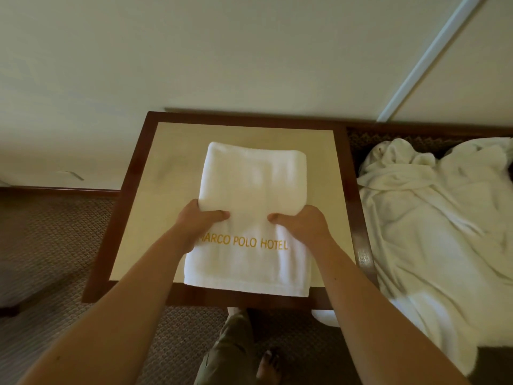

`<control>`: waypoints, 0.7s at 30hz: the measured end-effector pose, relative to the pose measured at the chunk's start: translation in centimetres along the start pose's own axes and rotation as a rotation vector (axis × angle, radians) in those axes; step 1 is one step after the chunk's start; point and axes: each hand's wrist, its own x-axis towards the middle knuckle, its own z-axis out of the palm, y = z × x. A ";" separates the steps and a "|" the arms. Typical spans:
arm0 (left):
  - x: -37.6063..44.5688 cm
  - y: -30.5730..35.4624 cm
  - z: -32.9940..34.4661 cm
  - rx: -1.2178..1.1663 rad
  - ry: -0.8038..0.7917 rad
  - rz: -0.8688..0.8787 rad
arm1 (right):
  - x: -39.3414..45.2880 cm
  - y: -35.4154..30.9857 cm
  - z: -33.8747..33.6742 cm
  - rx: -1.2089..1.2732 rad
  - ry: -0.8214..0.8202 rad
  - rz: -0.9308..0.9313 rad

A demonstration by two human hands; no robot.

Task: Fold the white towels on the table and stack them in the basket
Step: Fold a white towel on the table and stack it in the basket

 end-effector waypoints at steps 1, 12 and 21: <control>-0.2 -0.2 0.0 0.009 -0.001 0.009 | -0.4 0.2 0.1 0.019 0.001 -0.001; -2.7 -1.5 -0.8 0.185 -0.081 0.127 | -5.9 1.1 0.1 0.453 -0.183 0.281; -3.5 3.5 5.4 0.337 -0.365 0.297 | -10.7 4.6 -3.2 0.608 0.117 0.169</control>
